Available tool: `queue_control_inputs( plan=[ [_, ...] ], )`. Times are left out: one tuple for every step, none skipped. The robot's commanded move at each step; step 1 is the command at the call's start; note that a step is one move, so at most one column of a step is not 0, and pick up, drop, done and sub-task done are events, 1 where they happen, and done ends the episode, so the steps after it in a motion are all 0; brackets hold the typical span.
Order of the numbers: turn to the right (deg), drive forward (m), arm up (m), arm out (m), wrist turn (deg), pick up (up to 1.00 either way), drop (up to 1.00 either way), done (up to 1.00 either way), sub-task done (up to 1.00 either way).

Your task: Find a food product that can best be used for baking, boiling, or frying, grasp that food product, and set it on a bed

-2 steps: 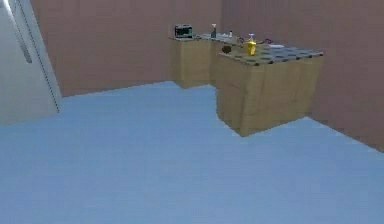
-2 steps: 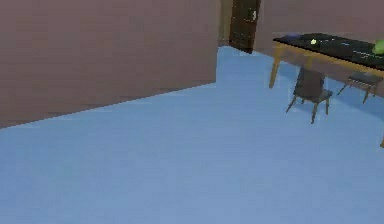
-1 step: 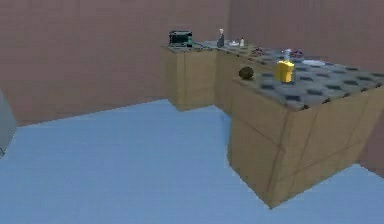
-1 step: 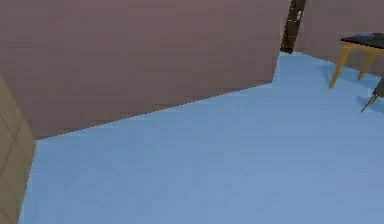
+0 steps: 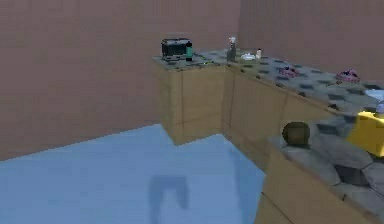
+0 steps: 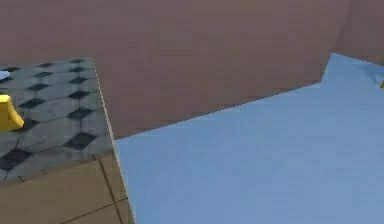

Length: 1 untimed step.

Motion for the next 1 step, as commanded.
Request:
queue_control_inputs(
  plan=[
    [-45.0,0.00,0.00,0.00,0.0,0.00,0.00,0.00,0.00]
  ],
)
